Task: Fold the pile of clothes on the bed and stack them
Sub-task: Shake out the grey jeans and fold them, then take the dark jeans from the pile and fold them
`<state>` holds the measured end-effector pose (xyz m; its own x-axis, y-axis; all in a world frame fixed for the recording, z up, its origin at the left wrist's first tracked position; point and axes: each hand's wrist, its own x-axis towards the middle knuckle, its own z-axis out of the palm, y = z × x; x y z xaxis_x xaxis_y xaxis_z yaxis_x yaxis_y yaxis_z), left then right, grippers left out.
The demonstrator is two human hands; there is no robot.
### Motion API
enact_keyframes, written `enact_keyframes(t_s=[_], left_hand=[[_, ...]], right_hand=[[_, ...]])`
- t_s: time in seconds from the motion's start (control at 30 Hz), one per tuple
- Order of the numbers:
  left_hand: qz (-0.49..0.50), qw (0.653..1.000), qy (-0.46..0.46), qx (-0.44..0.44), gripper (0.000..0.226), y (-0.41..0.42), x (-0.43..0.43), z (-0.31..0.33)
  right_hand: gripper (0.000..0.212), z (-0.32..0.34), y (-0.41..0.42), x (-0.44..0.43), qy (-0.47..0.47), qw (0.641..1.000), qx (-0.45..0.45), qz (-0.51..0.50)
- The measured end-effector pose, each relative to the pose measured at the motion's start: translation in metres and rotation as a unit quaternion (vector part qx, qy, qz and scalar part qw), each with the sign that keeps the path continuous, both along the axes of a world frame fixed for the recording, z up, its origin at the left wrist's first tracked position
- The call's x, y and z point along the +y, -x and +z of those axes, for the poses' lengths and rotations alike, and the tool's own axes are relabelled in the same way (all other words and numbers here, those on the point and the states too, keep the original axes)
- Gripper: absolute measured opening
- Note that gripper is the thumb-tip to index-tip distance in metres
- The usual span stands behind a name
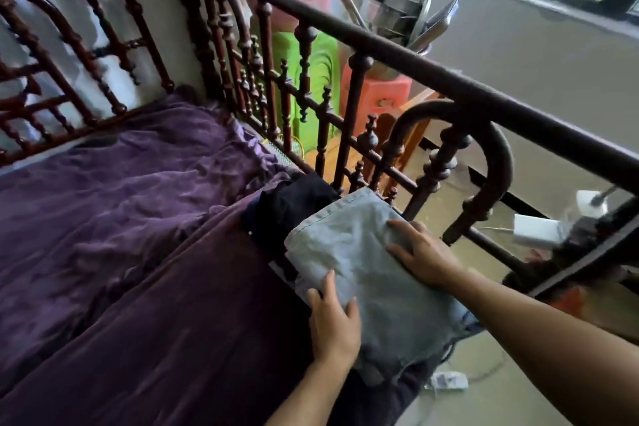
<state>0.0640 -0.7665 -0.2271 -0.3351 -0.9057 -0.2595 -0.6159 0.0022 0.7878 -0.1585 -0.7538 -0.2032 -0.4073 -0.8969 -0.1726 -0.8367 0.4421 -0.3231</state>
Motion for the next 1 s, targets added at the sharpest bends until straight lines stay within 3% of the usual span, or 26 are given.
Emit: enact_keyframes(t_s=[0.1,0.2,0.33,0.53,0.63,0.8,0.9,1.0], left_hand=[[-0.077,0.996,-0.033,-0.042,0.065,0.017,-0.006,-0.033],[-0.145,0.970,0.029,-0.192,0.067,0.020,-0.006,-0.060],[-0.188,0.923,0.106,-0.319,0.072,0.022,-0.005,-0.081],[-0.249,0.899,0.023,-0.361,0.072,0.014,-0.010,-0.092],[-0.233,0.907,-0.004,-0.351,0.067,0.005,-0.005,-0.075],[-0.133,0.906,0.029,-0.400,0.036,-0.034,0.021,-0.033],[-0.080,0.900,0.041,-0.426,0.027,-0.073,0.049,-0.008],[-0.022,0.895,0.047,-0.443,0.025,-0.120,0.081,0.018]], right_hand=[[0.060,-0.021,0.023,-0.018,-0.066,0.996,0.046,0.034],[0.063,-0.054,0.022,-0.009,-0.166,0.976,0.102,0.094],[0.057,-0.097,0.010,0.016,-0.139,0.978,0.130,0.086],[0.060,-0.126,0.008,0.026,-0.160,0.976,0.116,0.092],[0.061,-0.119,0.011,0.025,-0.176,0.969,0.124,0.122],[0.053,-0.074,0.000,0.006,-0.156,0.937,0.206,0.236],[0.034,-0.042,-0.042,-0.005,-0.117,0.915,0.190,0.336],[0.027,-0.013,-0.104,-0.005,-0.064,0.886,0.149,0.434]])
